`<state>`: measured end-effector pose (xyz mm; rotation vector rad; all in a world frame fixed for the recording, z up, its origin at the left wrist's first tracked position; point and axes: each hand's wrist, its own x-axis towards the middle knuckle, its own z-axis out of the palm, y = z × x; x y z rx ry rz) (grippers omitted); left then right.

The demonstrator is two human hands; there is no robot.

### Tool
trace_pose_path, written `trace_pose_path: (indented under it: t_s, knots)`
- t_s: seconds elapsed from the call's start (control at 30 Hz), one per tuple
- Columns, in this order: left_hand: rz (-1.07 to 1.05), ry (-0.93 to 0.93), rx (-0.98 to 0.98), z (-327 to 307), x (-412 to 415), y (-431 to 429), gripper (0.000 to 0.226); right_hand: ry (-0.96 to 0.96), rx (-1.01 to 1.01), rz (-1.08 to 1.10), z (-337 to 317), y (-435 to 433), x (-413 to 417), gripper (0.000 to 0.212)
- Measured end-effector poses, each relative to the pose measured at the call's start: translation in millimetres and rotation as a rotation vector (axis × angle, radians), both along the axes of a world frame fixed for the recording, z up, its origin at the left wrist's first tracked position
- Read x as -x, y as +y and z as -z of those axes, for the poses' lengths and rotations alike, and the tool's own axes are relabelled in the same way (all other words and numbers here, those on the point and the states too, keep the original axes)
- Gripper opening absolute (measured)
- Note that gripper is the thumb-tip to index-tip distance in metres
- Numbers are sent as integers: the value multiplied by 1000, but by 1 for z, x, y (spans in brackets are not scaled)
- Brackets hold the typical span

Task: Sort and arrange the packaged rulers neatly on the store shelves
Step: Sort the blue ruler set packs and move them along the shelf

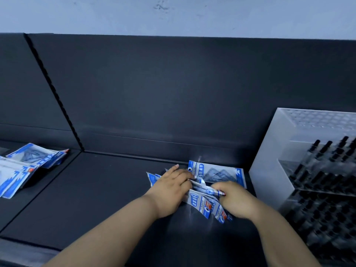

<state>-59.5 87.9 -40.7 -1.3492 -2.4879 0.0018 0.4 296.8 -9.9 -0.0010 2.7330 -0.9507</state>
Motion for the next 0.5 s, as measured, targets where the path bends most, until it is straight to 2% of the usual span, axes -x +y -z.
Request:
trace_pose_path:
  t_s: [0.13, 0.2, 0.27, 0.37, 0.5]
  knots:
    - [54, -87, -51, 3, -2, 0, 24, 9, 94, 55, 0, 5, -3, 58]
    - [18, -200, -41, 0, -5, 0, 45, -26, 125, 111, -4, 9, 3, 55]
    - [-52, -245, 2, -6, -7, 2, 66, -39, 58, 167, -9, 10, 12, 50]
    - [-154, -299, 55, -13, -7, 8, 67, -74, -34, 204, -12, 3, 24, 47]
    - [-191, -366, -61, -17, -4, 13, 67, -132, 81, 180, -10, -8, 25, 44]
